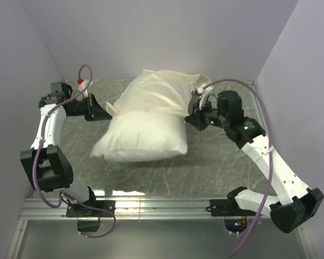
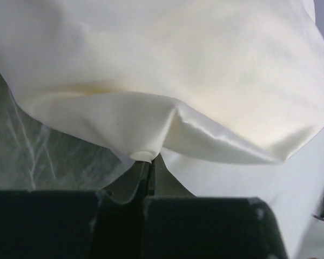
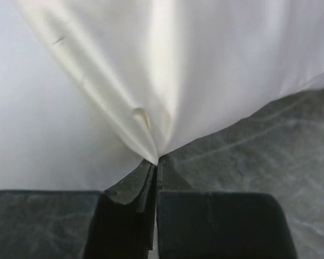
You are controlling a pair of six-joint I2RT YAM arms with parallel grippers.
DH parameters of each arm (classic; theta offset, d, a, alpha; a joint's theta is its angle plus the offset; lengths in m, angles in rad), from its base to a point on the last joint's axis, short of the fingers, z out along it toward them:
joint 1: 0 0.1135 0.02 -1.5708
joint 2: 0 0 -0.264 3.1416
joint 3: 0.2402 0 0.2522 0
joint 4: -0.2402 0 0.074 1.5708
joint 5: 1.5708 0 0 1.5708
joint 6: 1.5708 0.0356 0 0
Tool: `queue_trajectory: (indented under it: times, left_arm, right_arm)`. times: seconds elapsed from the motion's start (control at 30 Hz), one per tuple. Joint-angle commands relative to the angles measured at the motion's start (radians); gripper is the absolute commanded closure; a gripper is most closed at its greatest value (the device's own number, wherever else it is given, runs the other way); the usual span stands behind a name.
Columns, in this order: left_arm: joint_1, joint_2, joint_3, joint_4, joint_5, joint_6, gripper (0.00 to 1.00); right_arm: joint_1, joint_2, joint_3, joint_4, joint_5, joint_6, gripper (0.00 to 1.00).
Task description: Put the pillow into the pillowcase
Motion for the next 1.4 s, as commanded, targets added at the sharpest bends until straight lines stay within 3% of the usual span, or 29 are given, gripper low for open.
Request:
queue_trajectory:
  times: [0.0,0.17,0.33,0.47,0.6,0.7,0.77,0.8,0.9,1.0,1.1,1.13,1.17,1.27,1.33,1.37]
  left_arm:
    - [-0.001,-0.095,0.214,-0.015,0.131,0.022,0.99]
    - [0.0,-0.197,0.359,0.244,0.045,-0.261,1.0]
    - [0.015,-0.215,0.463,0.435,0.068,-0.476,1.0]
    - [0.06,-0.249,0.514,0.623,0.106,-0.634,1.0]
    - [0.06,-0.284,0.426,0.722,0.132,-0.722,1.0]
    - [0.08,-0.336,0.382,1.016,0.163,-0.904,1.0]
    - [0.08,-0.356,0.426,1.014,0.137,-0.908,1.0]
    - [0.037,-0.355,0.429,0.881,0.114,-0.877,1.0]
    - [0.017,-0.373,0.359,0.826,0.109,-0.765,1.0]
    - [0.042,-0.413,0.426,0.869,0.071,-0.743,1.0]
    - [0.042,-0.389,0.515,0.811,0.017,-0.749,1.0]
    - [0.039,-0.414,0.479,0.812,0.014,-0.761,1.0]
    - [0.023,-0.437,0.351,0.805,-0.056,-0.751,1.0]
    - [-0.02,-0.479,0.22,0.765,-0.089,-0.651,0.99]
    - [-0.015,-0.432,0.291,0.771,-0.067,-0.676,1.0]
    - [-0.014,-0.409,0.428,0.791,-0.064,-0.7,1.0]
  right_arm:
    - [-0.056,-0.041,0.172,-0.043,-0.187,0.058,1.0]
    - [-0.154,-0.011,0.452,-0.133,-0.266,0.081,1.0]
    - [-0.291,0.063,0.713,-0.206,-0.324,0.142,1.0]
    - [-0.377,0.072,0.769,-0.216,-0.364,0.199,1.0]
    - [-0.392,0.071,0.716,-0.232,-0.398,0.239,1.0]
    - [-0.449,0.075,0.804,-0.212,-0.419,0.268,1.0]
    - [-0.463,0.069,0.833,-0.213,-0.448,0.296,1.0]
    - [-0.46,0.054,0.813,-0.213,-0.465,0.297,1.0]
    - [-0.463,0.054,0.726,-0.186,-0.464,0.308,1.0]
    - [-0.502,0.084,0.898,-0.189,-0.464,0.332,1.0]
    - [-0.51,0.069,0.922,-0.152,-0.467,0.377,1.0]
    - [-0.509,0.051,0.879,-0.113,-0.47,0.391,1.0]
    - [-0.504,0.034,0.823,-0.094,-0.47,0.4,1.0]
    - [-0.481,0.021,0.668,-0.135,-0.436,0.359,1.0]
    - [-0.481,0.038,0.714,-0.146,-0.419,0.343,1.0]
    - [-0.483,0.047,0.776,-0.149,-0.412,0.34,1.0]
